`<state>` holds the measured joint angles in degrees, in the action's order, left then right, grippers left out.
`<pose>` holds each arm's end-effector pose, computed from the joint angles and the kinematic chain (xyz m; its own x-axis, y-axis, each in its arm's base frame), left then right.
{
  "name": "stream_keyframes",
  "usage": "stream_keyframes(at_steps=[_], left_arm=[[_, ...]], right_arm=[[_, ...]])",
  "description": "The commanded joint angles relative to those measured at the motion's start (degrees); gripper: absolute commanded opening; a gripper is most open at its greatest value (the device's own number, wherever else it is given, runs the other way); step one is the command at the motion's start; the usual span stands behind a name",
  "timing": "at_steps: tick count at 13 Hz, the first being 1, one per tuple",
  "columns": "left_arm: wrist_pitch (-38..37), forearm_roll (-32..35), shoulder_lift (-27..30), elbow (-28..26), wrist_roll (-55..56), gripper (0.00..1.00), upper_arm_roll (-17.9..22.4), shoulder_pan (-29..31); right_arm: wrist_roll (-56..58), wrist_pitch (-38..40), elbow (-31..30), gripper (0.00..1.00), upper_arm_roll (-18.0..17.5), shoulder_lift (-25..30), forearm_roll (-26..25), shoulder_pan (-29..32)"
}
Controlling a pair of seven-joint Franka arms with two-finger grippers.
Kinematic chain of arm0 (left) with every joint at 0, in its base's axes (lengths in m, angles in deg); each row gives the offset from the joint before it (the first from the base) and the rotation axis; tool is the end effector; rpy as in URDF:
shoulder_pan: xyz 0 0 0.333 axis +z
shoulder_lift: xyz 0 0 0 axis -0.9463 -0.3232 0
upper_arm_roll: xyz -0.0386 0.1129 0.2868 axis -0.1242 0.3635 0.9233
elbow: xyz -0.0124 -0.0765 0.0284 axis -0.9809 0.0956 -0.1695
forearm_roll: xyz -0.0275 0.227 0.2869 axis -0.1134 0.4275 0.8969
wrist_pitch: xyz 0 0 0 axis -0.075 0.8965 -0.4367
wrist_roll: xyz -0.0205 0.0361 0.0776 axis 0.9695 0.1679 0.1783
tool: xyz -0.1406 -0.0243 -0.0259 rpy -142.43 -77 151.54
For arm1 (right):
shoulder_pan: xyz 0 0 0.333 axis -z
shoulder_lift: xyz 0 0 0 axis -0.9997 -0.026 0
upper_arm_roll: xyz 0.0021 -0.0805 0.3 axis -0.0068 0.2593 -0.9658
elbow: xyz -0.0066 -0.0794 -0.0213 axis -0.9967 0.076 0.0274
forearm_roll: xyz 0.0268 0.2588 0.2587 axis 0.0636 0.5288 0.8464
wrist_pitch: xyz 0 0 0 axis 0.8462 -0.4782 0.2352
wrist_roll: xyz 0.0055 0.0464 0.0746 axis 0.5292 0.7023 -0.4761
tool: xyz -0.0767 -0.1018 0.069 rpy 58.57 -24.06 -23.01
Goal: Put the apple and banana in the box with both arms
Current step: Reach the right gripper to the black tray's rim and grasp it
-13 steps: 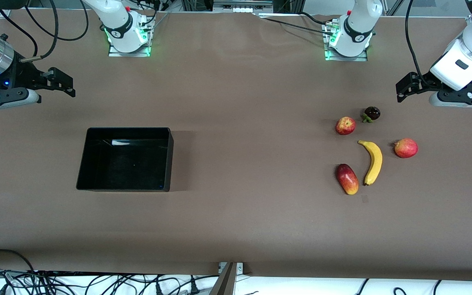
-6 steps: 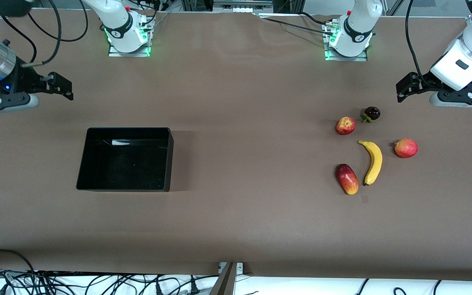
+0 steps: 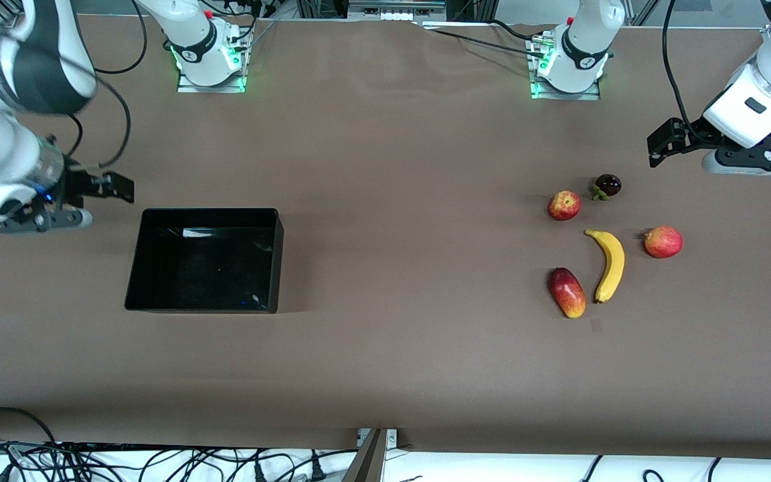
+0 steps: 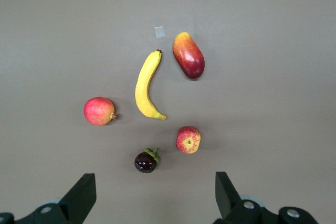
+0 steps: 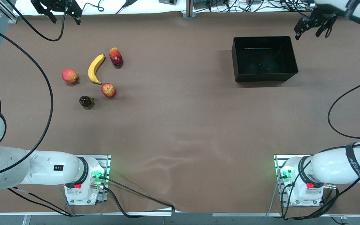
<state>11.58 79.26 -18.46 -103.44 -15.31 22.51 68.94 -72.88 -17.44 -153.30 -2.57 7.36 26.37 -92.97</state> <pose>0.5076 -0.0468 0.5519 0.9985 -0.0535 -0.0099 -0.0540 -0.9971 -0.0530 0.5544 0.0049 0.4068 0.9859 0.1180 -0.1184 0.1238 -0.9914 0.0424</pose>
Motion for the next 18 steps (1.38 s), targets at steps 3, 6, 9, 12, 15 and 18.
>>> stream_keyframes(at_steps=[3,6,9,12,15,18], left_arm=[[-1.2,-0.8,-0.1,1.2,-1.2,1.0,0.2,0.2],[-1.2,-0.8,-0.1,1.2,-1.2,1.0,0.2,0.2],[-1.2,-0.8,-0.1,1.2,-1.3,1.0,0.2,0.2],[-1.2,-0.8,-0.1,1.2,-1.3,1.0,0.2,0.3],[-1.2,-0.8,-0.1,1.1,-1.2,1.0,0.2,0.3],[-1.4,-0.8,-0.1,1.2,-1.3,1.0,0.2,0.3]], right_arm=[[-0.5,-12.1,-3.7,1.0,1.2,-8.1,-0.8,0.3],[-0.6,-20.2,-5.6,1.0,2.5,-12.7,-0.6,0.4],[-0.7,-23.3,-5.9,1.0,3.2,-16.5,0.1,1.9],[-0.7,-25.3,-7.4,0.98,3.2,-17.6,0.7,2.5],[0.1,-25.2,-7.6,0.38,3.2,-18.6,2.2,2.7],[0.4,-24.7,-7.3,0.0,3.2,-18.5,2.2,2.9]])
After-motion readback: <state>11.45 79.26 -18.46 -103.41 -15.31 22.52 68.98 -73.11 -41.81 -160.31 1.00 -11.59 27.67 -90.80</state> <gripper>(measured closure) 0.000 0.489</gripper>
